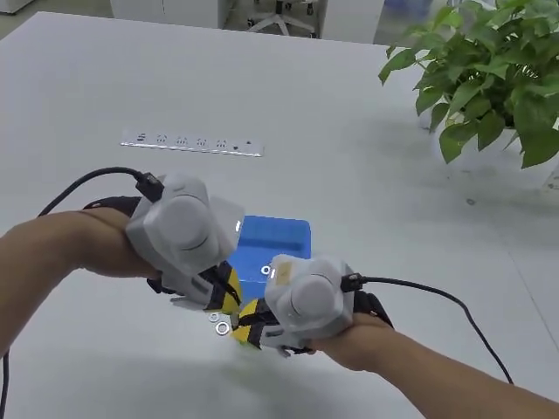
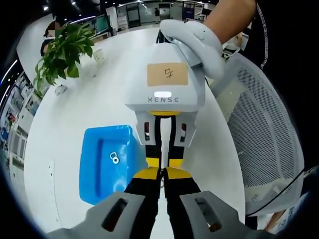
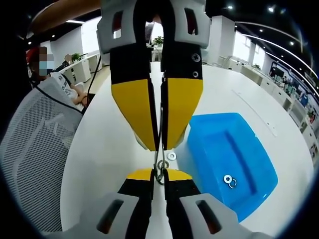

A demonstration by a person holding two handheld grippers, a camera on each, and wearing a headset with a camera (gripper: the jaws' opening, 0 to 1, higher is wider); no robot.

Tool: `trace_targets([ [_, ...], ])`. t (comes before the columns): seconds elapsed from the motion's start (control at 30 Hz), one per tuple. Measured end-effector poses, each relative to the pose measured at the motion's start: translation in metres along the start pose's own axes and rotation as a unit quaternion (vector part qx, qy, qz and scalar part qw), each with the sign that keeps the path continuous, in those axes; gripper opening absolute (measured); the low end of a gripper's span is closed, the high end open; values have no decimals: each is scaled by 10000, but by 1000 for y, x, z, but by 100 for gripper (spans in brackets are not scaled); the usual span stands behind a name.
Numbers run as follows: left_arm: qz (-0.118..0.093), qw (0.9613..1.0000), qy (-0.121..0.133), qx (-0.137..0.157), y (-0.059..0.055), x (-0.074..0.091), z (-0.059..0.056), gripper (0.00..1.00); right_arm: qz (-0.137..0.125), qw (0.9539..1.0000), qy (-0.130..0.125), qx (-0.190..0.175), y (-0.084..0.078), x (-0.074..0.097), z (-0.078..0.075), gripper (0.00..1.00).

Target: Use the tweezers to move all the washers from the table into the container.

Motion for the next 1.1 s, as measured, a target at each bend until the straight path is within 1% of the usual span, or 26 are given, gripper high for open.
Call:
trace_targets([
  [0.47, 30, 10000, -10, -53, 8, 8, 0, 6, -32, 10000, -35, -26, 6, 8, 1, 9],
  [0.8, 47, 9999, -17, -118, 18, 19, 0, 6, -90, 9999, -97, -24, 15, 20, 2, 9],
  [1.1, 66, 9998, 9, -197, 29, 32, 3, 6, -101, 9997, -190, 91, 26, 31, 0, 9],
])
Point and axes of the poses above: the centre of the closed fingertips' face, and the gripper's own axes: x roughly backward along the fingers, z roughly to its left, y roughly out of its top, the point moved 10 cm from there along x, roughly backward along the fingers, and after that the axes turned 1 degree about -x, right-handed, at the moved point
